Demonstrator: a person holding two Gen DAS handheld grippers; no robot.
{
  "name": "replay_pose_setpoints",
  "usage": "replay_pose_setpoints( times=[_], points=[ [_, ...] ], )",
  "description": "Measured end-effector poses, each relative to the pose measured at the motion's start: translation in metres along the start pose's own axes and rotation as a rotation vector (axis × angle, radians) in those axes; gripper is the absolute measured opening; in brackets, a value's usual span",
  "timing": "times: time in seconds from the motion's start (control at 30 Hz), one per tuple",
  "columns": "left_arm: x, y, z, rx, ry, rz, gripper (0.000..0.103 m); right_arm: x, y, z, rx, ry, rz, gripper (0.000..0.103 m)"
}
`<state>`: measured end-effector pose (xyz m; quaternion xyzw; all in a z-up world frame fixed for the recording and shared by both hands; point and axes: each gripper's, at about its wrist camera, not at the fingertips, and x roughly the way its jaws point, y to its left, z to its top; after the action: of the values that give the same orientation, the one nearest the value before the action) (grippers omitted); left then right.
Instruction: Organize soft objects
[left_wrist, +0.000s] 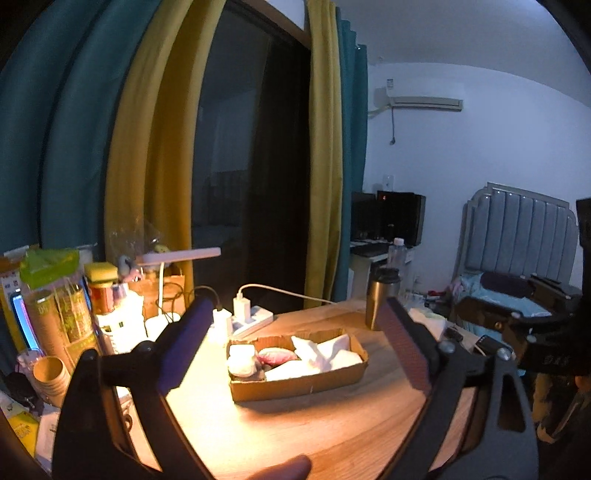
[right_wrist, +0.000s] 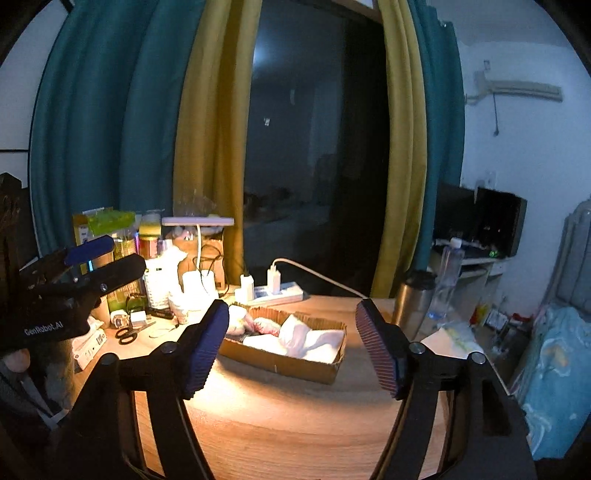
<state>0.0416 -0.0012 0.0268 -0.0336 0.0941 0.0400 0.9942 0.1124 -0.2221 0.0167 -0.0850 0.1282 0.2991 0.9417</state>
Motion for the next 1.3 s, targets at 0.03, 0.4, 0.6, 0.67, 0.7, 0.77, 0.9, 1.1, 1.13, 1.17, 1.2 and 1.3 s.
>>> replay_pose_setpoints(
  times=[0.03, 0.4, 0.6, 0.67, 0.7, 0.77, 0.9, 1.1, 1.13, 1.17, 1.2, 1.3],
  points=[
    [-0.003, -0.001, 0.003, 0.002, -0.001, 0.004, 0.093, -0.004, 0.000, 0.002, 0.000, -0.006, -0.004, 0.076],
    [-0.032, -0.005, 0.017, -0.008, -0.034, 0.032, 0.093, -0.031, 0.001, 0.014, 0.014, -0.043, -0.026, 0.082],
    [-0.035, -0.001, 0.020, -0.022, -0.034, 0.041, 0.093, -0.033, 0.005, 0.016, 0.002, -0.045, -0.020, 0.082],
    [-0.036, -0.002, 0.020, -0.020, -0.034, 0.041, 0.093, -0.033, 0.007, 0.016, 0.000, -0.045, -0.020, 0.082],
    [-0.036, -0.002, 0.020, -0.020, -0.034, 0.041, 0.093, -0.033, 0.007, 0.016, 0.001, -0.045, -0.019, 0.082],
    [-0.036, -0.002, 0.020, -0.021, -0.035, 0.043, 0.093, -0.033, 0.008, 0.016, 0.000, -0.045, -0.021, 0.082],
    [-0.037, -0.003, 0.020, -0.013, -0.038, 0.046, 0.093, -0.033, 0.008, 0.017, 0.001, -0.046, -0.019, 0.082],
    [-0.038, -0.002, 0.021, -0.005, -0.040, 0.048, 0.093, -0.032, 0.010, 0.017, 0.000, -0.045, -0.016, 0.082],
    [-0.037, -0.002, 0.021, -0.002, -0.042, 0.050, 0.093, -0.030, 0.011, 0.017, -0.001, -0.044, -0.013, 0.082],
    [-0.038, -0.002, 0.021, 0.001, -0.043, 0.052, 0.093, -0.030, 0.012, 0.017, -0.001, -0.044, -0.011, 0.082],
    [-0.038, -0.003, 0.021, 0.003, -0.043, 0.053, 0.093, -0.030, 0.013, 0.017, -0.002, -0.043, -0.008, 0.082],
    [-0.038, -0.002, 0.022, 0.003, -0.044, 0.054, 0.093, -0.030, 0.013, 0.018, -0.002, -0.043, -0.007, 0.082]
  ],
)
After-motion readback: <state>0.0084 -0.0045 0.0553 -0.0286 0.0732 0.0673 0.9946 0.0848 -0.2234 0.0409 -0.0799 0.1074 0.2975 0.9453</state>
